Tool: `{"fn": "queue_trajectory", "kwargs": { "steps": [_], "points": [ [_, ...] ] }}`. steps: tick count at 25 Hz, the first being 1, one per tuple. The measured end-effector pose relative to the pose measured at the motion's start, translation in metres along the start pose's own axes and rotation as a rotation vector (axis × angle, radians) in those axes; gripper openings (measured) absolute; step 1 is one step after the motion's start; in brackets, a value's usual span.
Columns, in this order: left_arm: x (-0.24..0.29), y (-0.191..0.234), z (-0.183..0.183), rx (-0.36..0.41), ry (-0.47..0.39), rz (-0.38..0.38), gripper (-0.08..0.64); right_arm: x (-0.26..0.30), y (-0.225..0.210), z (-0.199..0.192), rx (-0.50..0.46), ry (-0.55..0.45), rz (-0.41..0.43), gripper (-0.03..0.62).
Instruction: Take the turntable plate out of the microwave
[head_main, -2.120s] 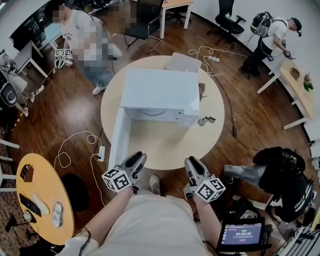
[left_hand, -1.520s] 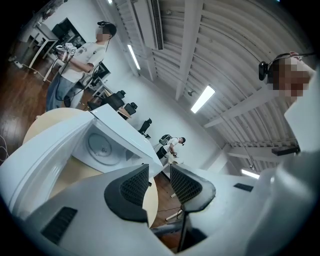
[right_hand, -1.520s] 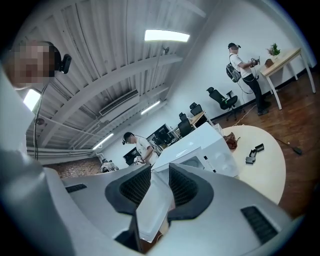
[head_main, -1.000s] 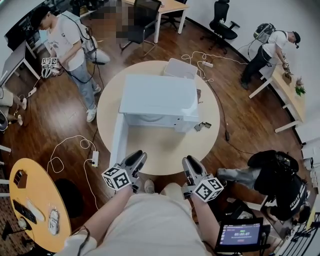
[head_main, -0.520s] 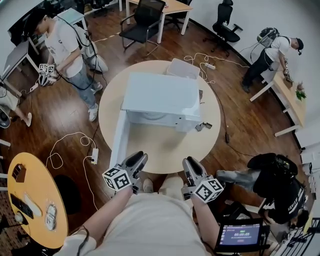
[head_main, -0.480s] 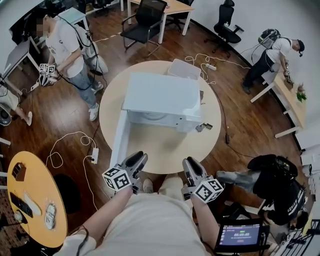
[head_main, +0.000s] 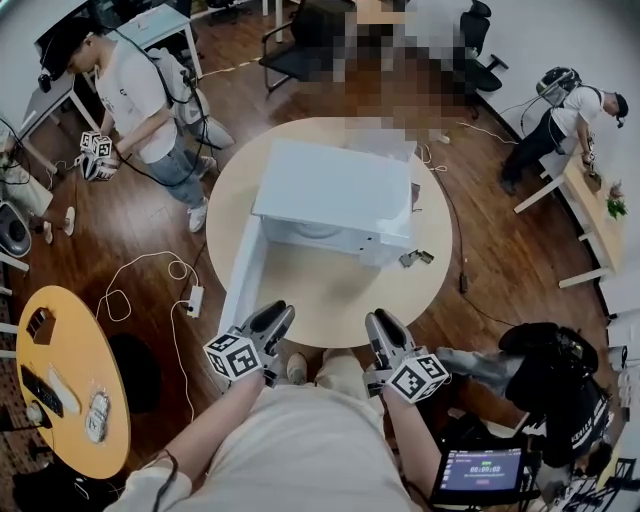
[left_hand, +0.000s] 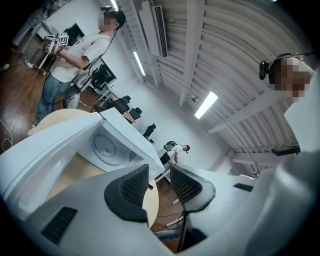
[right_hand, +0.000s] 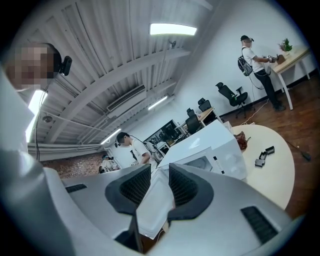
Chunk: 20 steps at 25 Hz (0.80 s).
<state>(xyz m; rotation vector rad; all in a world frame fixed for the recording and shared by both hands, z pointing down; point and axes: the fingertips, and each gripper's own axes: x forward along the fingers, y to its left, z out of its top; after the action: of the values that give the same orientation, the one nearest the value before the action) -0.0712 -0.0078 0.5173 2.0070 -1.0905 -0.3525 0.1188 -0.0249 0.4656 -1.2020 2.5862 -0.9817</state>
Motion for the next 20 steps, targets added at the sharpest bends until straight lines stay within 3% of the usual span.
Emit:
{"fn": "queue_trajectory", "kwargs": {
  "steps": [20],
  "points": [
    [0.058,0.022,0.005,0.006,-0.031,0.217,0.126,0.056,-0.056,0.023,0.025,0.141,0.100,0.098]
  ]
}}
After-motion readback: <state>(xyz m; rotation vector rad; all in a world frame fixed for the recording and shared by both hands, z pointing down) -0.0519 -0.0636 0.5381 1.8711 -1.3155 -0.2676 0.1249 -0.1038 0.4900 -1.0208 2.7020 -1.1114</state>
